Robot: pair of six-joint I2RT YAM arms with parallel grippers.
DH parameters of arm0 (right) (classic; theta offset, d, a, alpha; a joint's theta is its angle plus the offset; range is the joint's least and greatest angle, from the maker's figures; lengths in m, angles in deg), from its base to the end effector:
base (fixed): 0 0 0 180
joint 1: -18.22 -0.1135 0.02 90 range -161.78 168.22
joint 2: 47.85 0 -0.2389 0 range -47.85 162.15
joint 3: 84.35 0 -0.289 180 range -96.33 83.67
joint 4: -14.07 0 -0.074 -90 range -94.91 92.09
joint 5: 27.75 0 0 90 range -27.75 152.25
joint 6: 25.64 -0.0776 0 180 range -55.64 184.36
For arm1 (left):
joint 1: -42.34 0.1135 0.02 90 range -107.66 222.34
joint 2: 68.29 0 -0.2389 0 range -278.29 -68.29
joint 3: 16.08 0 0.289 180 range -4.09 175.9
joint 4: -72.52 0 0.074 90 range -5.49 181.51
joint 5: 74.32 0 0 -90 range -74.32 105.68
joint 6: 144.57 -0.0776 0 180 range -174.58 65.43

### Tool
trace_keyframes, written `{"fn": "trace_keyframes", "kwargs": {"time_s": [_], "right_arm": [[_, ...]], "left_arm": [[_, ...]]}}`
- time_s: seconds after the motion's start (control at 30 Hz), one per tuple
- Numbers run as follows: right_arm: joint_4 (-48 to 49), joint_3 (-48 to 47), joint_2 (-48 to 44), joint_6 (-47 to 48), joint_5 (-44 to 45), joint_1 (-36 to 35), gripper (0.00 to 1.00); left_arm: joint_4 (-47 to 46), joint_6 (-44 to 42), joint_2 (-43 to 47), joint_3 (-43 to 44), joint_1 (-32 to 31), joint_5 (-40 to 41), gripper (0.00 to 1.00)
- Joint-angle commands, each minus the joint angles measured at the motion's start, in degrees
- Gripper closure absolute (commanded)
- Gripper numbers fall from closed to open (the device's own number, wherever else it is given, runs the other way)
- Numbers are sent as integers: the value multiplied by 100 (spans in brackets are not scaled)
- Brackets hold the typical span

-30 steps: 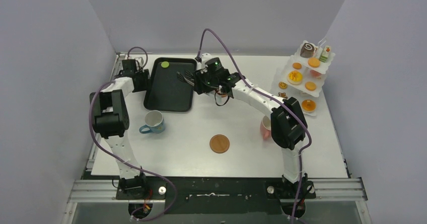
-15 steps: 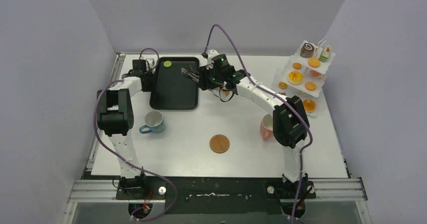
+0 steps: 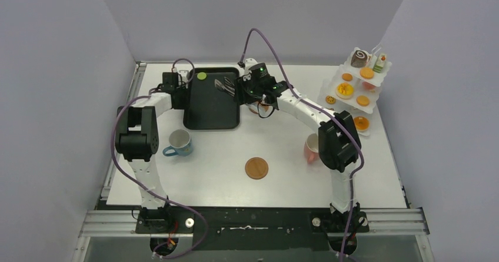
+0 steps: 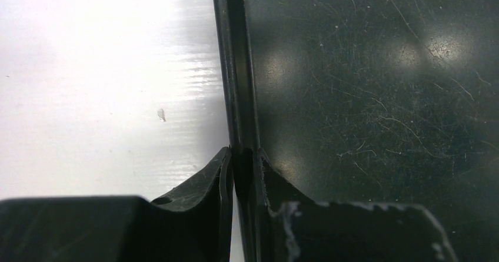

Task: Serve the afternoon tea
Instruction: Move the tray at the center of the board.

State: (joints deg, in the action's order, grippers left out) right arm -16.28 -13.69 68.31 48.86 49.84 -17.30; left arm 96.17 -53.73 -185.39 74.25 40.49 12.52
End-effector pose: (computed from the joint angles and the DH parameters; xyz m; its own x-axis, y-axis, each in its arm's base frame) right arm 0.4230 0.3224 0.2031 -0.6627 -0.1524 -0.7332 -0.5497 0.7639 0.3381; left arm 0.4830 -0.0199 0.0793 -0.7712 0.0103 -0.6365 0.0560 0.9971 -0.0518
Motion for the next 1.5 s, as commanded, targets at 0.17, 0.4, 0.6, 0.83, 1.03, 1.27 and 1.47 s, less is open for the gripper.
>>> {"fn": "trace_keyframes", "kwargs": {"time_s": [0.17, 0.4, 0.6, 0.83, 1.03, 1.27, 1.47], "right_arm": [[141, -295, 437, 204, 57, 108, 55], [102, -622, 789, 352, 162, 49, 55], [216, -998, 1105, 710, 358, -46, 56], [140, -1515, 1495, 934, 435, -104, 56], [-34, -2017, 1841, 1192, 772, -301, 56], [-369, -2932, 2462, 1507, 1222, -402, 55], [-352, -3201, 2659, 1680, 1137, -411, 55]], "left_arm": [[66, -192, 613, -94, -263, -115, 100], [257, -198, 758, -167, -264, -186, 100], [479, -201, 800, -141, -263, -203, 100], [644, -276, 804, -82, -264, -497, 100], [786, -273, 779, -19, -264, -692, 100], [856, -258, 810, 36, -255, -760, 99], [847, -316, 874, 38, -246, -809, 99]]}}
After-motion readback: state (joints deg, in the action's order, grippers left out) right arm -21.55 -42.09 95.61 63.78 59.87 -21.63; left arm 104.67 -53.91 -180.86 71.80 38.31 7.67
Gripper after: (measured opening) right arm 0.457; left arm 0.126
